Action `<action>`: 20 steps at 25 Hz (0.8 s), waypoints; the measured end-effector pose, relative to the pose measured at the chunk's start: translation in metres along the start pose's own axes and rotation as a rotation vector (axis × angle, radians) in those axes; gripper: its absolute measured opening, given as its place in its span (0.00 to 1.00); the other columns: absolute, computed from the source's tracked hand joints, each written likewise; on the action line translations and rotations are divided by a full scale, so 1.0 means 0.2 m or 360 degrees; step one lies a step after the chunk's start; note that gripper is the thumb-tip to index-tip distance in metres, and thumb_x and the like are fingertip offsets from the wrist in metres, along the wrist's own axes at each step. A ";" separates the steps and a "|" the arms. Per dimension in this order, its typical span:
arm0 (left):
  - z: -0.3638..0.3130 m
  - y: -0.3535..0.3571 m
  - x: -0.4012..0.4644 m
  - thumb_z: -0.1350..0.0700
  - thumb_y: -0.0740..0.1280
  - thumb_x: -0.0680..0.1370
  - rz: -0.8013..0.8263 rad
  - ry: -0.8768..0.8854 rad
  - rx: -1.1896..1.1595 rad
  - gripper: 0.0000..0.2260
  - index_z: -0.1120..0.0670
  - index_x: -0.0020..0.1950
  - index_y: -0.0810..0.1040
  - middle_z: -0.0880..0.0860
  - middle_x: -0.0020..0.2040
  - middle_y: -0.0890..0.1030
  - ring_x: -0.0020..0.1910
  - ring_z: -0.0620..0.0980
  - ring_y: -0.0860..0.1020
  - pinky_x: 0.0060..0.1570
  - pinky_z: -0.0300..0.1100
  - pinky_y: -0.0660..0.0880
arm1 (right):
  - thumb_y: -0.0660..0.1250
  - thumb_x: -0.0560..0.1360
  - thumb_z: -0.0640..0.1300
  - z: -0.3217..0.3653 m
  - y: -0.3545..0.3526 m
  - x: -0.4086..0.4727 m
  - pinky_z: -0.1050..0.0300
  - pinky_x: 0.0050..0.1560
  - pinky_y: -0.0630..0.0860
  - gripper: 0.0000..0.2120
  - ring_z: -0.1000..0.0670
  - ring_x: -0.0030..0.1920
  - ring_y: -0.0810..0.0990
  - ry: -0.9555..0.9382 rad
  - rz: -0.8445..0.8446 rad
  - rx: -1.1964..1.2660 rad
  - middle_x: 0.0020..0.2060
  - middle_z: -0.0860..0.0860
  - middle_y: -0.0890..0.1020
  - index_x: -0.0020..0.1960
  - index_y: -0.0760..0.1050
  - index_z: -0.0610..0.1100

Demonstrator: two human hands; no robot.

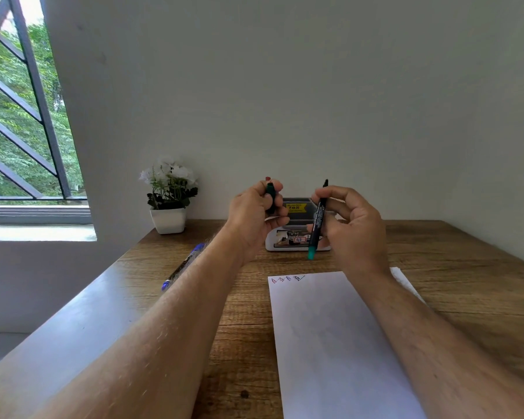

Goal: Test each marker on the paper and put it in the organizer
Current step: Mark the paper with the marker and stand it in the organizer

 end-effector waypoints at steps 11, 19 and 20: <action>0.05 -0.01 -0.03 0.65 0.65 0.75 0.0357 -0.0224 0.0668 0.07 0.52 0.44 0.74 0.50 0.34 0.72 0.31 0.46 0.67 0.32 0.40 0.63 | 0.66 0.78 0.46 -0.05 0.00 -0.03 0.58 0.30 0.73 0.09 0.50 0.29 0.78 0.0365 0.0003 -0.0285 0.32 0.46 0.81 0.39 0.74 0.48; 0.10 0.01 -0.09 0.62 0.75 0.70 0.0722 -0.0517 0.1782 0.13 0.55 0.54 0.82 0.48 0.49 0.80 0.50 0.46 0.76 0.50 0.41 0.69 | 0.66 0.80 0.47 -0.08 -0.01 -0.08 0.65 0.19 0.68 0.08 0.54 0.20 0.77 0.0519 0.0302 -0.0474 0.33 0.46 0.84 0.46 0.78 0.44; 0.12 0.01 -0.09 0.60 0.75 0.71 0.0766 -0.0575 0.1867 0.13 0.54 0.54 0.82 0.47 0.50 0.80 0.51 0.46 0.76 0.52 0.42 0.68 | 0.65 0.80 0.47 -0.09 -0.01 -0.08 0.65 0.18 0.67 0.09 0.54 0.19 0.76 0.0535 0.0336 -0.0462 0.33 0.45 0.84 0.46 0.79 0.43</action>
Point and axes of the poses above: each hand's wrist, its own x-axis towards the middle knuckle, its own y-axis out of the palm, z = x × y, the point moved 3 cm from there along x, towards the middle knuckle
